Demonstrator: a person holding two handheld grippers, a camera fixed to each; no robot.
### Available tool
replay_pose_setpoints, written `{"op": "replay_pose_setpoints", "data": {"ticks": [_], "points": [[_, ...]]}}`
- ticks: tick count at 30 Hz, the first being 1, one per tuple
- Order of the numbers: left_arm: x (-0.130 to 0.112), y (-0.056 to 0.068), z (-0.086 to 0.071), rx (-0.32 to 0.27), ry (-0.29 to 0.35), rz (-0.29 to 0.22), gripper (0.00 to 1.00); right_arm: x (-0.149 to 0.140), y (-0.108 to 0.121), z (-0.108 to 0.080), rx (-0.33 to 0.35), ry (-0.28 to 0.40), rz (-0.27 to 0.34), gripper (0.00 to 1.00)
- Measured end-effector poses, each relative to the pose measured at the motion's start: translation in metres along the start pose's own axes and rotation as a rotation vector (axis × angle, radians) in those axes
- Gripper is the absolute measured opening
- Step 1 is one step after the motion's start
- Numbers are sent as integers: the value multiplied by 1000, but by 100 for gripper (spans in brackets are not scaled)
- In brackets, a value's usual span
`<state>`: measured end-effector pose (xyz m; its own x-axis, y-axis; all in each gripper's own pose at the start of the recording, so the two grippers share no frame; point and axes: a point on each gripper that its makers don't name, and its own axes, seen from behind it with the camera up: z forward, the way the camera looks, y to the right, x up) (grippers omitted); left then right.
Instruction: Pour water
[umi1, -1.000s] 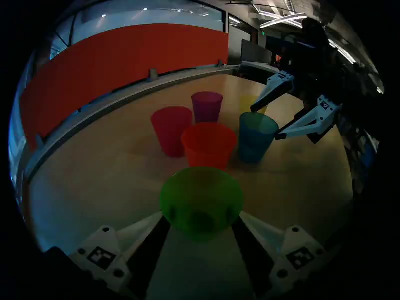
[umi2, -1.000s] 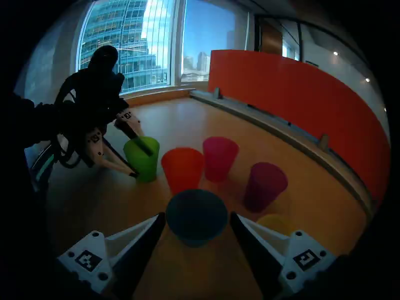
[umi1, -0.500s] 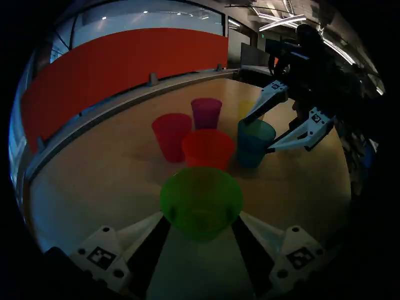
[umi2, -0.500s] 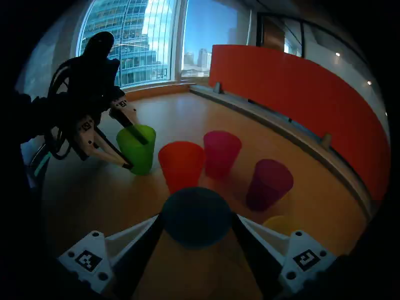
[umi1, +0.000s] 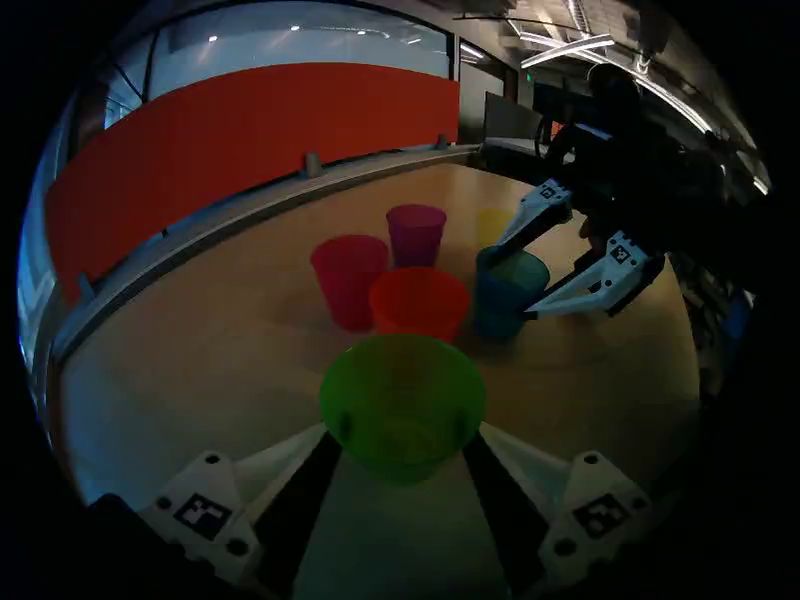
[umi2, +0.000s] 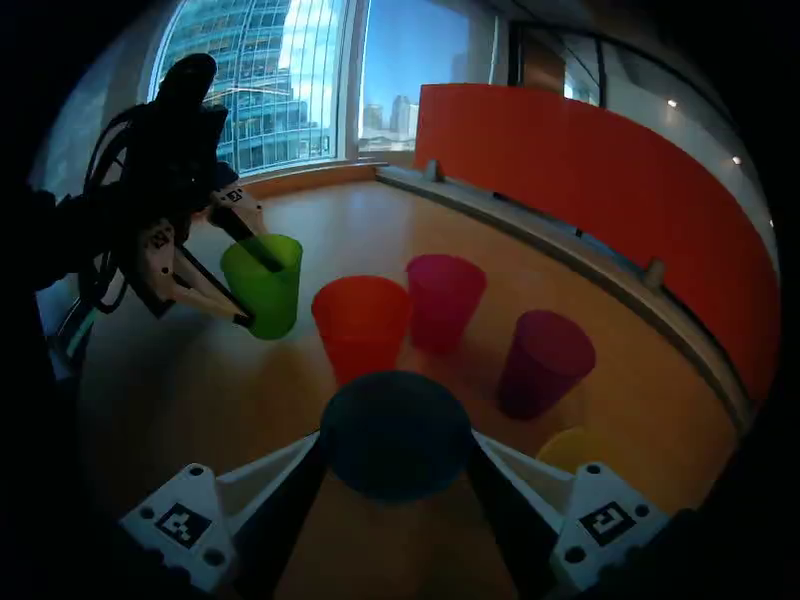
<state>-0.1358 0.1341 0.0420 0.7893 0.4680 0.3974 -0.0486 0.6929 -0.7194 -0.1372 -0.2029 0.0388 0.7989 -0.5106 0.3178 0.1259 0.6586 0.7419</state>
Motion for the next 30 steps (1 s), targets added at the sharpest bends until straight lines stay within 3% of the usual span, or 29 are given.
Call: {"op": "replay_pose_setpoints", "data": {"ticks": [12,30], "points": [[10,1,-13,15,32,-4,80,4,-6,-13,-2,22,13,91],[63,15,-58,46,207,-18,80,57,-10,-76,-45,183,19,91]]}}
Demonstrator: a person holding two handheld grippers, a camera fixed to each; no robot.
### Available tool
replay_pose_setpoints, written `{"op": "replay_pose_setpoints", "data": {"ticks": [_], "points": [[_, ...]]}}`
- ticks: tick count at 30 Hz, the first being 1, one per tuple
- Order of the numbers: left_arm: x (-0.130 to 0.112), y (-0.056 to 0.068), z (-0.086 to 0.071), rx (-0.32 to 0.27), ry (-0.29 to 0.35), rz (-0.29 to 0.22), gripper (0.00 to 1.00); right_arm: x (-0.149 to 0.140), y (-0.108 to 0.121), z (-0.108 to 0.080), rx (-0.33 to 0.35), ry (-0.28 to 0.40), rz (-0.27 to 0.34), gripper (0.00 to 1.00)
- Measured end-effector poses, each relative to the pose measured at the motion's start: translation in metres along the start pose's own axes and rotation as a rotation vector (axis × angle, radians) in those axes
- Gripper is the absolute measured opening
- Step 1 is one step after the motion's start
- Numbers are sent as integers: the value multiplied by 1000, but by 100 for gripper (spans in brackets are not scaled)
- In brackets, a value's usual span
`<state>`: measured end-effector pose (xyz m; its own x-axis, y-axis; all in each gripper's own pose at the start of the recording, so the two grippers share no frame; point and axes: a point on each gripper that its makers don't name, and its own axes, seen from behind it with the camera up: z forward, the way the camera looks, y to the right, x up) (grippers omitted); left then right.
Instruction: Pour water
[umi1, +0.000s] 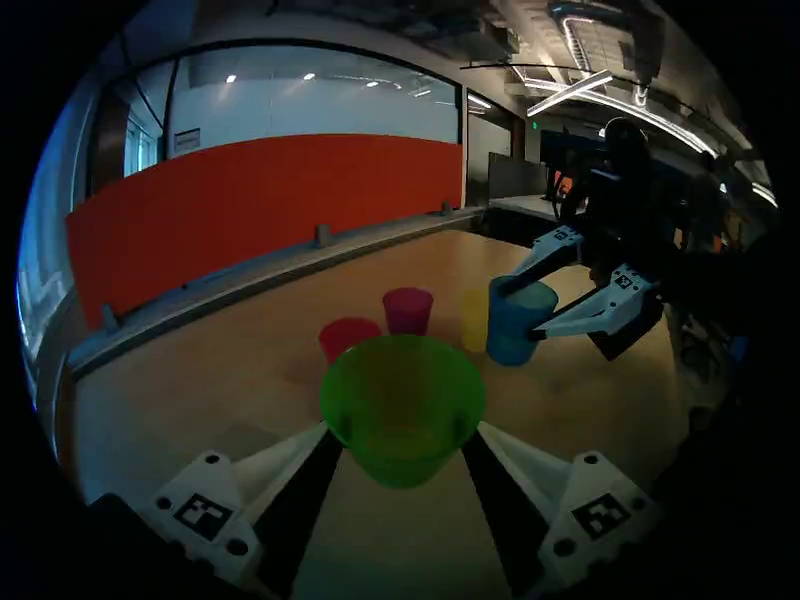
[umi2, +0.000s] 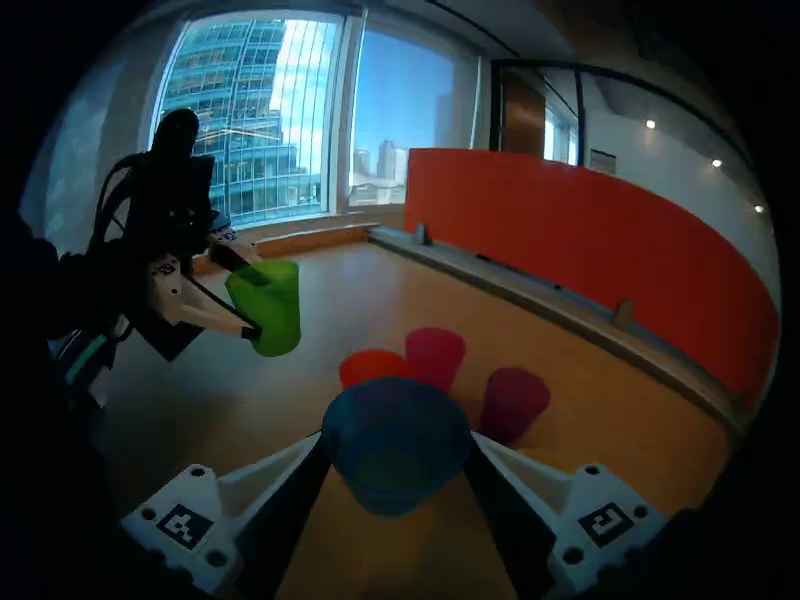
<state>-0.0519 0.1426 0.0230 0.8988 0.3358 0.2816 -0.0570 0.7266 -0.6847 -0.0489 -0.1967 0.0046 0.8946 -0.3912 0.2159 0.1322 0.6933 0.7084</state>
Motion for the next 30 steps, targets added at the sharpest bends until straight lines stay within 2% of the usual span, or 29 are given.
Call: {"op": "replay_pose_setpoints", "data": {"ticks": [11,30], "points": [[23,8,-20,14,64,2,80,33,-13,-19,-9,95,-8,91],[42,15,-31,16,142,4,80,75,-26,-33,-25,246,-24,91]]}}
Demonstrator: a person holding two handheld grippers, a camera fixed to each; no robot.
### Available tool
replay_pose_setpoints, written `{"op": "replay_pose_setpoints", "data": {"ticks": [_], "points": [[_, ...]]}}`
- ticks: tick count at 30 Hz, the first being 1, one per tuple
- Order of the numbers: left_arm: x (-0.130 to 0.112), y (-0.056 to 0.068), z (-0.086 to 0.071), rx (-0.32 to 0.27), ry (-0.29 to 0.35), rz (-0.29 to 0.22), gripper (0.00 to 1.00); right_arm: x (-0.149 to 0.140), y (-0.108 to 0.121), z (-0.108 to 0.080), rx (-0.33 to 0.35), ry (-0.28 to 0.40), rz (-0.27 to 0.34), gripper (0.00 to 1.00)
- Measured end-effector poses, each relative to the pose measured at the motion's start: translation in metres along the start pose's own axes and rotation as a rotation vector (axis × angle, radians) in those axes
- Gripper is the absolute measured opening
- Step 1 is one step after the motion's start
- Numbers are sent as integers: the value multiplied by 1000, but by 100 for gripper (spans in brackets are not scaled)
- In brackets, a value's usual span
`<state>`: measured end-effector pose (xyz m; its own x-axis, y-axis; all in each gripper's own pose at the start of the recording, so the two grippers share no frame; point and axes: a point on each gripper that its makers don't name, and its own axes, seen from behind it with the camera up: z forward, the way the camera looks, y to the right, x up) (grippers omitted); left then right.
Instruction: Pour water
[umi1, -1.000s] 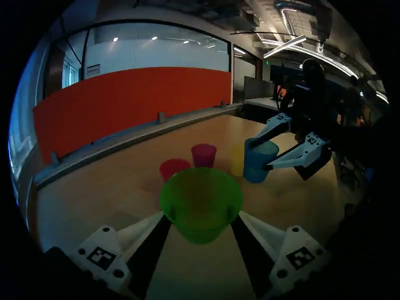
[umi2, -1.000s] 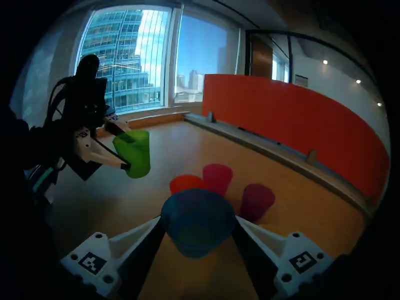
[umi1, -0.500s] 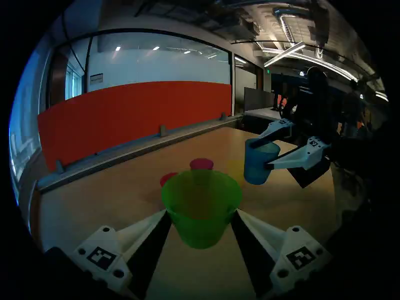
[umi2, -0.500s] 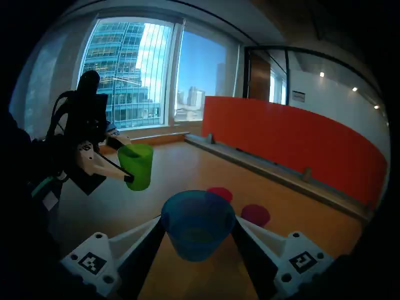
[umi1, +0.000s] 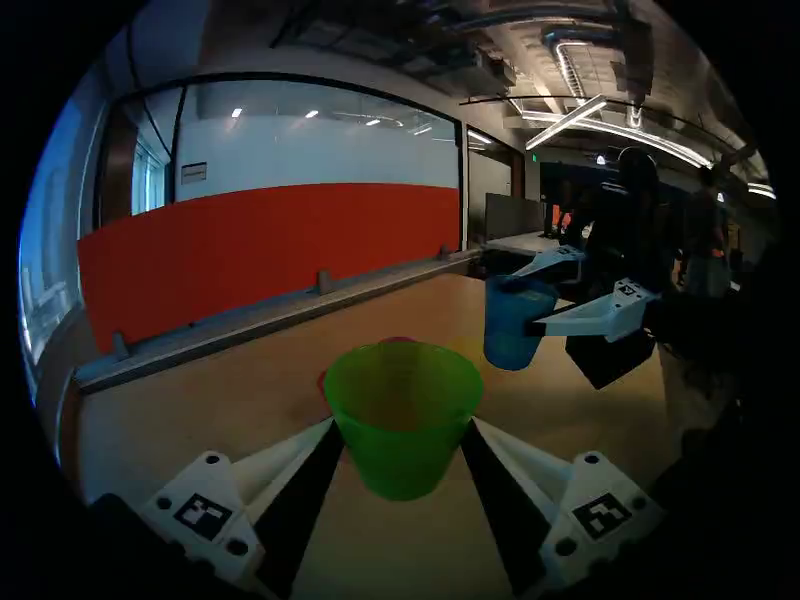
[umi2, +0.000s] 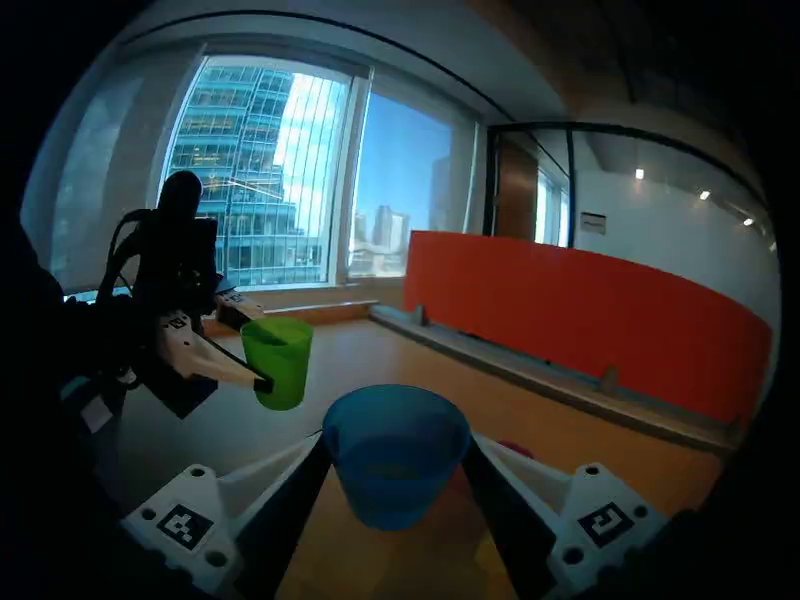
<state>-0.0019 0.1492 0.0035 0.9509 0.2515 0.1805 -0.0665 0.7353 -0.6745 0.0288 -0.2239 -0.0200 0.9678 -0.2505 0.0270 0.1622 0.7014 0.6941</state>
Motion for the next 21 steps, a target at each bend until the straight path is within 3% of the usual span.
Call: {"op": "replay_pose_setpoints", "data": {"ticks": [13,21], "points": [[21,1,-7,8,106,-27,81,23,-2,2,-1,66,-4,91],[40,9,-15,-4,201,-38,81,30,-1,5,-3,79,-12,91]]}}
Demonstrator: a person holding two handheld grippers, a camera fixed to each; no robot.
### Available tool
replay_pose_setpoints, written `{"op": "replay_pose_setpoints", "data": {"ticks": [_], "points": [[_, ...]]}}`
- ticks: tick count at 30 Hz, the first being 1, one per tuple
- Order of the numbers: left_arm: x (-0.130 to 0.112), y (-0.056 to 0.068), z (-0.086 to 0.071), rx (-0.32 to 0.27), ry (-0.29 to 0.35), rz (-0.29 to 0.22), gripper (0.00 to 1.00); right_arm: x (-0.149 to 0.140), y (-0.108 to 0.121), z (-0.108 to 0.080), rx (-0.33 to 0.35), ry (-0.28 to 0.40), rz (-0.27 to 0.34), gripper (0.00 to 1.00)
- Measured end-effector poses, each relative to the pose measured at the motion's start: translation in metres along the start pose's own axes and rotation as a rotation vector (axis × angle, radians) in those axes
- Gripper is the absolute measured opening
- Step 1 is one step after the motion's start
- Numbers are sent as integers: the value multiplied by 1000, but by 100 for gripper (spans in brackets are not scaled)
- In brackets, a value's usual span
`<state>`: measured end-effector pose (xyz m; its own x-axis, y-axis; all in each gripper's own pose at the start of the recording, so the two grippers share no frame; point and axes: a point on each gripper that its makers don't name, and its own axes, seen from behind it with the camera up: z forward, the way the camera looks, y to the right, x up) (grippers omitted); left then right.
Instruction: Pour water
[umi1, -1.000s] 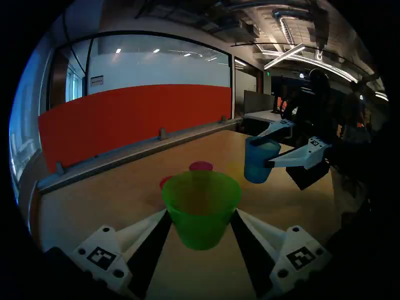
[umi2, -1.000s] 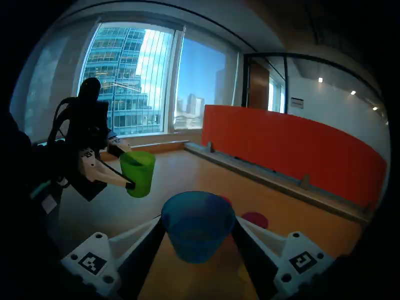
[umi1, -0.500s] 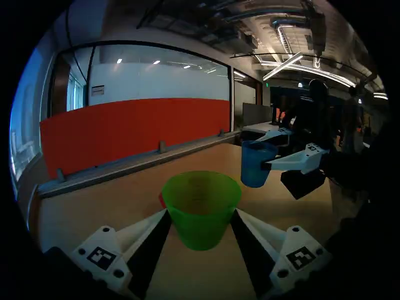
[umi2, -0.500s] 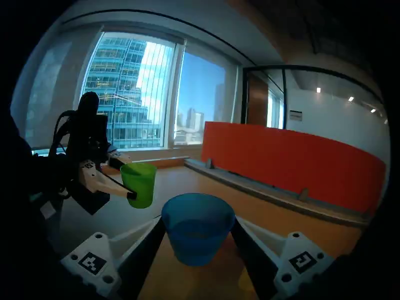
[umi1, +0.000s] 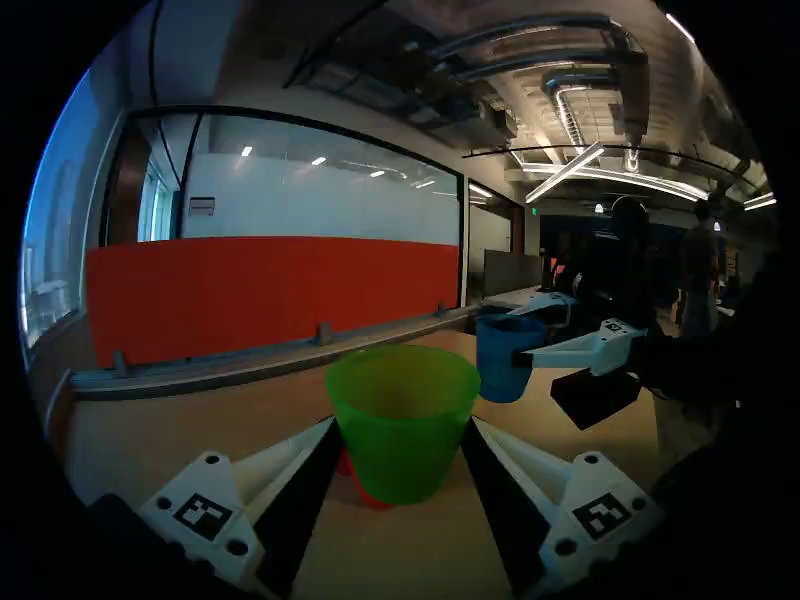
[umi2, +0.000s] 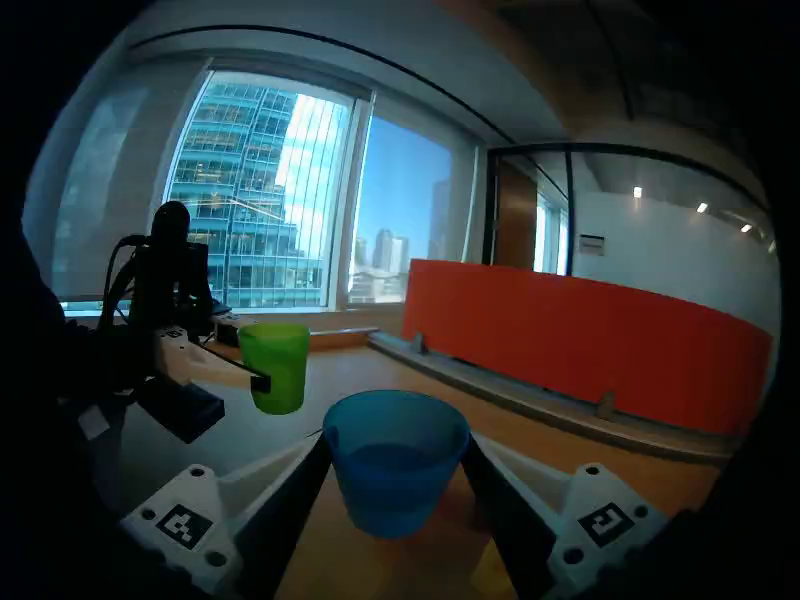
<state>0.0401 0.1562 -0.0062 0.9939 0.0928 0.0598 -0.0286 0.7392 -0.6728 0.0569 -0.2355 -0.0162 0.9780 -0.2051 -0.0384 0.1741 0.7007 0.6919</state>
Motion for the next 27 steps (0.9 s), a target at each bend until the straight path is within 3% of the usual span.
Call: {"op": "replay_pose_setpoints", "data": {"ticks": [11,27], "points": [[12,5,-8,-5,57,5,81,9,-3,3,5,13,-13,92],[1,8,-3,-13,35,19,81,20,-4,7,26,22,-28,92]]}}
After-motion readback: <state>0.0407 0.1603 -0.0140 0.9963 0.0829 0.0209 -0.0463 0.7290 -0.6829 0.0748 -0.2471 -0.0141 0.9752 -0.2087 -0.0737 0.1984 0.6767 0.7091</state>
